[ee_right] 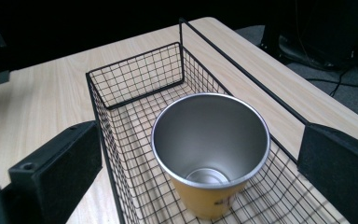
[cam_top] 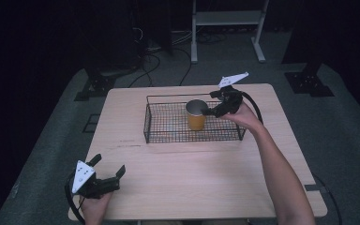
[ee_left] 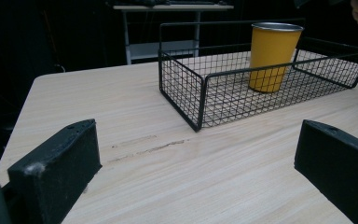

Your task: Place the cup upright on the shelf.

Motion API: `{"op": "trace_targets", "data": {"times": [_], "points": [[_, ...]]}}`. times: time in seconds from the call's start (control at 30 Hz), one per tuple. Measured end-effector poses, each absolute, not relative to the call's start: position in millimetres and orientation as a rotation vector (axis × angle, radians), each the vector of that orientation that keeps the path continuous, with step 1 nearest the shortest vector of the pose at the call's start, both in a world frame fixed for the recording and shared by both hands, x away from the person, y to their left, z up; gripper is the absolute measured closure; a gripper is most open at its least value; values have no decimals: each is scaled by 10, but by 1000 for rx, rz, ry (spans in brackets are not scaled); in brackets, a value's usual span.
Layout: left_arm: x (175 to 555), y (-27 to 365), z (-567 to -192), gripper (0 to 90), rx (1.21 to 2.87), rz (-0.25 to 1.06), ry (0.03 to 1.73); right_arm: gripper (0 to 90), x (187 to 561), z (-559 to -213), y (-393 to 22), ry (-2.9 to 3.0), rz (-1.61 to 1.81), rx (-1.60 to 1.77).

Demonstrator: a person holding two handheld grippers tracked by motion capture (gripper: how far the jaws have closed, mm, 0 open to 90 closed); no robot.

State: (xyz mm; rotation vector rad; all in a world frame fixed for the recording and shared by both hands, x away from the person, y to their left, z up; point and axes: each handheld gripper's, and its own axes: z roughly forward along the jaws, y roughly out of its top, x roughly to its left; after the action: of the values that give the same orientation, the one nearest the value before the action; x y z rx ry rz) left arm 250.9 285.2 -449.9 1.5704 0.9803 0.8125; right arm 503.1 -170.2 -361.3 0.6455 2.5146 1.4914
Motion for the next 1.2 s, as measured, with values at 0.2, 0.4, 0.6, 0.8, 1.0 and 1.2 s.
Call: {"op": "trace_targets", "data": {"times": [0.2,0.4,0.6,0.8,1.0,1.2], "points": [[2531,2849,-4504,0,1574,811,977,0,4936,-3652,-1871,2493,1531,669],[2528,2872,-4504,0,1573,812,977,0,4860,-3648,-1993,2486,1546,694],[2523,2859,-4502,0,1573,811,972,0,4783,-3653,-2081,2465,1552,700],[2517,2865,-4508,0,1573,812,978,0,4753,-3651,-2132,2479,1542,707],[2496,2879,-4504,0,1574,817,979,0,4700,-3656,-2184,2458,1558,710],[2501,2862,-4510,0,1579,813,976,0,4661,-3714,-2224,2465,1561,725]]}}
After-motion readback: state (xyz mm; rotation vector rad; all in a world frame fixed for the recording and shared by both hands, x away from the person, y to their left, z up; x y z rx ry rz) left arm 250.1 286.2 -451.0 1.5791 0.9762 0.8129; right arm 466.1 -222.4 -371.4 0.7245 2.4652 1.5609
